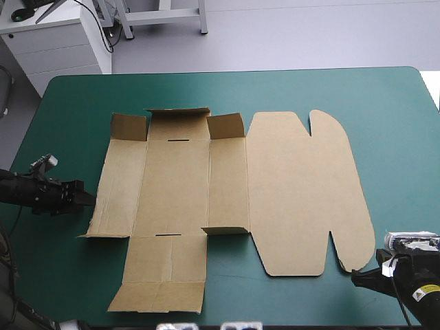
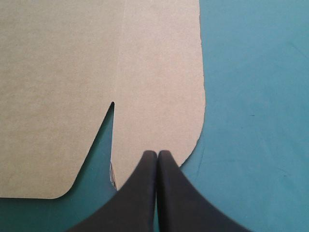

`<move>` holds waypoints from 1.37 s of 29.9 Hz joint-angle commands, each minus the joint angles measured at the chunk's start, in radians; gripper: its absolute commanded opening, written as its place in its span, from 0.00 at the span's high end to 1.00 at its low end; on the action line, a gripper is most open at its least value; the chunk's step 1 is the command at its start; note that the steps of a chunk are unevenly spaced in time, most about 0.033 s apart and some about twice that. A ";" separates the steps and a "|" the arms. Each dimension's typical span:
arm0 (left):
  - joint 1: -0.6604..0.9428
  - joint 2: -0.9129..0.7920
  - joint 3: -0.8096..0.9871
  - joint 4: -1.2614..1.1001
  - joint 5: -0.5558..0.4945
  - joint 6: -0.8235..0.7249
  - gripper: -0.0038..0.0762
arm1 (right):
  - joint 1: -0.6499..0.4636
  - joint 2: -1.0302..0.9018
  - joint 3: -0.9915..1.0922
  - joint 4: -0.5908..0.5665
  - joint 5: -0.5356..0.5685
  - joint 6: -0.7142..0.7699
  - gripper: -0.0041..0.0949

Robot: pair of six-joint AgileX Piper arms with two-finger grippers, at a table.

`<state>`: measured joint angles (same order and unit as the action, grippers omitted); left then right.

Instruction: Fold the box

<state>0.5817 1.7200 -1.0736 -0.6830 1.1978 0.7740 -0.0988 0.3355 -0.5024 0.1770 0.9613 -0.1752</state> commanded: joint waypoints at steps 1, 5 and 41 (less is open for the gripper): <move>-0.017 -0.039 -0.020 -0.056 0.071 0.002 0.51 | 0.003 0.009 -0.023 0.005 -0.058 -0.009 0.97; -0.062 -0.038 -0.020 -0.056 0.069 0.002 0.51 | 0.003 0.009 -0.023 0.005 -0.058 -0.009 0.97; -0.165 0.002 -0.020 -0.056 0.057 0.001 0.96 | 0.003 0.009 -0.023 0.005 -0.058 -0.009 0.97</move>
<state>0.4239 1.7543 -1.0801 -0.7287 1.2389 0.7740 -0.0988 0.3355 -0.5024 0.1745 0.9613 -0.1752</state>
